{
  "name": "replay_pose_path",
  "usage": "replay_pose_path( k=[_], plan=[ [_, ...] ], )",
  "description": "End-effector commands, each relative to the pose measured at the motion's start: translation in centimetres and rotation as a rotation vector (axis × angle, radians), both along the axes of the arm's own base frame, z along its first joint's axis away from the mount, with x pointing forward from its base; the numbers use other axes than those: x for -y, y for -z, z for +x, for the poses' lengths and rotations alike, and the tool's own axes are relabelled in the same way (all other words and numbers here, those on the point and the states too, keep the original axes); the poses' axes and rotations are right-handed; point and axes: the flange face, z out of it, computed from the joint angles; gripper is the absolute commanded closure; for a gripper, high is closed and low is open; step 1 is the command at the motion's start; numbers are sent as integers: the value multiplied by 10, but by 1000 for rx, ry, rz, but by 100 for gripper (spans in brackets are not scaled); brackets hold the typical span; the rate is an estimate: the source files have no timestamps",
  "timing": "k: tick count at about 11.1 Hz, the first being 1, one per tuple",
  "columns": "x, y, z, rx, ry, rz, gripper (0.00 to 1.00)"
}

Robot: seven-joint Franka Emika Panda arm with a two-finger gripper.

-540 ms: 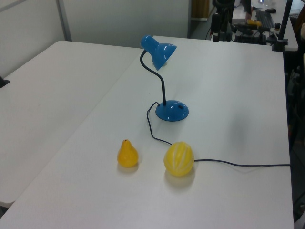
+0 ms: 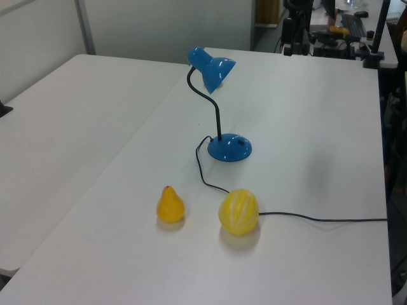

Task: Turn on desk lamp

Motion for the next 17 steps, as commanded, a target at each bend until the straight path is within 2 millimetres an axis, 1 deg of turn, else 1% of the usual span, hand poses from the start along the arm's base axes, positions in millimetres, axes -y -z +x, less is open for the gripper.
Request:
replay_pose_path(
  k=[1,8,9,10,11,12,15,17],
  plan=[
    [0,-2,-2,-19,-16,6,0],
    [0,-1,-1,-16,-12,6,1],
    [0,0,-1,-18,-22,6,16],
    [-3,1,-1,-21,-27,6,41],
    [-4,2,-1,-23,-38,5,73],
    [-5,4,0,-27,-53,5,100],
    [-6,4,0,-29,-57,6,100],
    [-6,10,3,-38,-57,7,100]
  ],
)
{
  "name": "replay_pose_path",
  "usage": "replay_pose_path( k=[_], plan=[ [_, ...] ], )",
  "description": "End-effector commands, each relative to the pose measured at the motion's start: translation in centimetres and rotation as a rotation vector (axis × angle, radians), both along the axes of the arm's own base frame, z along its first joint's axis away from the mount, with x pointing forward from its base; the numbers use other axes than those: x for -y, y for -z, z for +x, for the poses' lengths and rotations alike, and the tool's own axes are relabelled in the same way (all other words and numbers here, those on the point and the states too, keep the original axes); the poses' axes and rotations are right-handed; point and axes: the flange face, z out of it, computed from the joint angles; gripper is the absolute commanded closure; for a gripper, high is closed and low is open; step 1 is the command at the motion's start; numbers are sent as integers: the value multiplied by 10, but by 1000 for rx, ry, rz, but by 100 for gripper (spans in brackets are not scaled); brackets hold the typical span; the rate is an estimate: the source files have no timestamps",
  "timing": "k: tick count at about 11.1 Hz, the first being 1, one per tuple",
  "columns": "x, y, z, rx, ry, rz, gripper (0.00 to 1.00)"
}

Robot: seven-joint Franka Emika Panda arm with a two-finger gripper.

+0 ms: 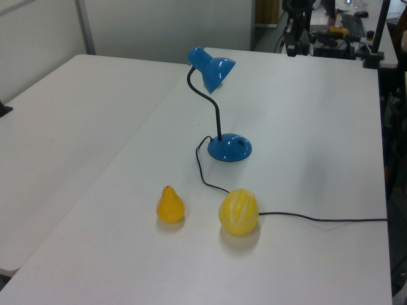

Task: Turn on desk lamp

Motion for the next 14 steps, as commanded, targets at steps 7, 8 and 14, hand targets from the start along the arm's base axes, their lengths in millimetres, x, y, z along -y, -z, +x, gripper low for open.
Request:
replay_pose_path(
  k=[7,8,14],
  plan=[
    [-54,122,5,14,-117,13,100],
    [-56,142,4,32,-124,14,100],
    [-71,210,24,136,-79,42,100]
  ],
)
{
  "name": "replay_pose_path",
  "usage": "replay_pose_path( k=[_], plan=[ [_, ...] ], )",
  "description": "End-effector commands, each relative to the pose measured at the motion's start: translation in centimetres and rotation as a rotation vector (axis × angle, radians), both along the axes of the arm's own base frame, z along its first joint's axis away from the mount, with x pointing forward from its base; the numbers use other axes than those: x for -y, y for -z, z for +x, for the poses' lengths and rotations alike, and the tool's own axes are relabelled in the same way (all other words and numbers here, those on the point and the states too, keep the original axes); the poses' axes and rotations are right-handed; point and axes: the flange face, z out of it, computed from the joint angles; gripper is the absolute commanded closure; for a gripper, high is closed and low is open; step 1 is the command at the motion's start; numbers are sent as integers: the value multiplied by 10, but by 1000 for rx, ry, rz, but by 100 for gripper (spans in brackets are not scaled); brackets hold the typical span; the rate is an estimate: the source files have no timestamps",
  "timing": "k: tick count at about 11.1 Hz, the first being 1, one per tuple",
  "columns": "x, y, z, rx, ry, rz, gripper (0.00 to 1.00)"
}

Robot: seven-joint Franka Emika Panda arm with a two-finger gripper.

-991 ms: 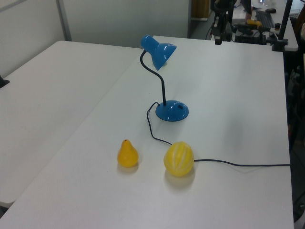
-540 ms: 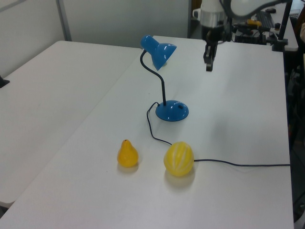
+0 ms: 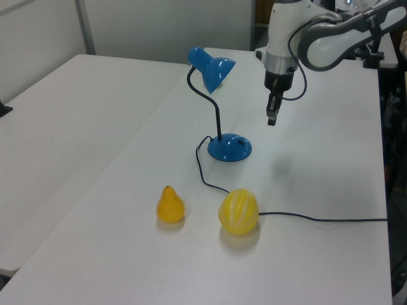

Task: Turn on desk lamp
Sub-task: 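Lower the closed gripper onto the switch on the blue lamp base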

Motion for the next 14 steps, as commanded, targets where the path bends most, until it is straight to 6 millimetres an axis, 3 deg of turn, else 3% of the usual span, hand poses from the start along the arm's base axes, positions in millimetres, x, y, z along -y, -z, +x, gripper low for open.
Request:
replay_pose_path(
  k=[1,3,14],
  plan=[
    [-8,25,14,70,38,26,100],
    [-9,35,27,141,43,45,100],
    [-13,61,47,244,42,71,100]
  ],
)
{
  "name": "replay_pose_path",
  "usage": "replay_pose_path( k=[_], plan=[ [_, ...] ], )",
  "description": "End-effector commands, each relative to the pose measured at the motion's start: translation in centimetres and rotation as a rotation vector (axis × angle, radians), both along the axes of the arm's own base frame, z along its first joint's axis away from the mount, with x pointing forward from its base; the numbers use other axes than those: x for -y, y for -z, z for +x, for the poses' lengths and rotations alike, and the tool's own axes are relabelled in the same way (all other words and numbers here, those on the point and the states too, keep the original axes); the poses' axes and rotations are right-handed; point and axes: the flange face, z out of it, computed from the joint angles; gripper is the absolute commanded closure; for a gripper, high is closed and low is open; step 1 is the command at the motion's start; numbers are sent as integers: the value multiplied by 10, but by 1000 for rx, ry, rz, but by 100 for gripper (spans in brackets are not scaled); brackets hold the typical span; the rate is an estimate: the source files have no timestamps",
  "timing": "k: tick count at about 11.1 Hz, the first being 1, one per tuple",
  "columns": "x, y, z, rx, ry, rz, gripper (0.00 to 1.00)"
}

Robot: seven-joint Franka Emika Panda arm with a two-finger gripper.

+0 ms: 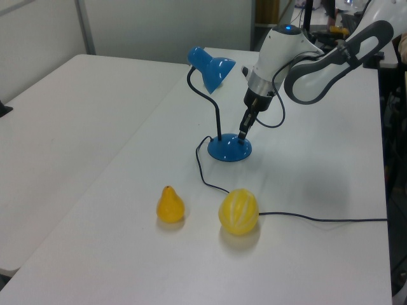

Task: Turn on desk lamp
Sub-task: 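Press down on the base switch with the gripper tip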

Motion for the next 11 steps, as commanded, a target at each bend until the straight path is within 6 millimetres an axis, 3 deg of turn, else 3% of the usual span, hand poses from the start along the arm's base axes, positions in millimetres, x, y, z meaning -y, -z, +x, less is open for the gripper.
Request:
replay_pose_path(
  k=[1,11],
  plan=[
    [-2,4,7,30,12,7,100],
    [-2,31,16,27,2,-3,100]
  ],
)
